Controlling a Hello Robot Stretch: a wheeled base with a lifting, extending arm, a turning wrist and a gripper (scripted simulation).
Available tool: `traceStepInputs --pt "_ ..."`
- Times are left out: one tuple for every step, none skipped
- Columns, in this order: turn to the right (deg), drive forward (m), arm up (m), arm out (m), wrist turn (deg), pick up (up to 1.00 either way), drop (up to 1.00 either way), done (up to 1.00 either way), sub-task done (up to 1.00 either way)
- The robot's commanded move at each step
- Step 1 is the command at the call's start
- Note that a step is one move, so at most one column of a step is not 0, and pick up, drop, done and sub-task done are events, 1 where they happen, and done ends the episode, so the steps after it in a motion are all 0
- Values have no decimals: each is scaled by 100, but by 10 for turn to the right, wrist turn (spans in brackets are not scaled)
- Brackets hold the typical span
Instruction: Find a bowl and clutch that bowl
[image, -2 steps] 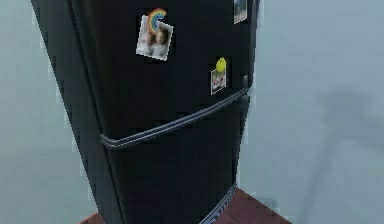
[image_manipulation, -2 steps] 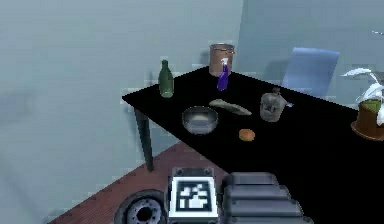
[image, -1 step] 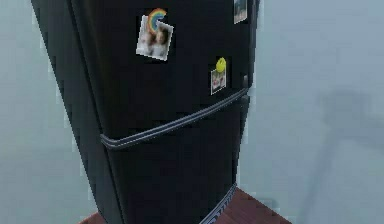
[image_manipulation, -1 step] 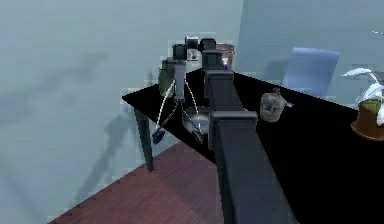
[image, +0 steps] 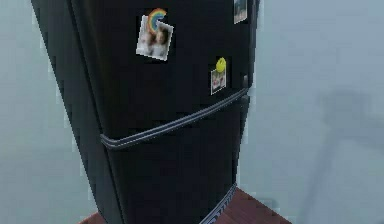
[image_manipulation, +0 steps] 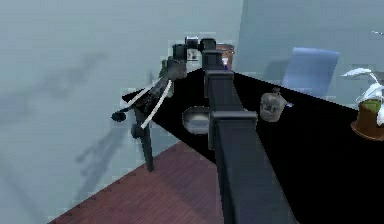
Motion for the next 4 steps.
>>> traceStepInputs --pt "0 0 0 0 450 0 0 0 0" --pt "0 0 0 0 450 0 0 0 0" --pt "0 0 0 0 450 0 0 0 0" --pt "0 0 0 0 90 0 0 0 0"
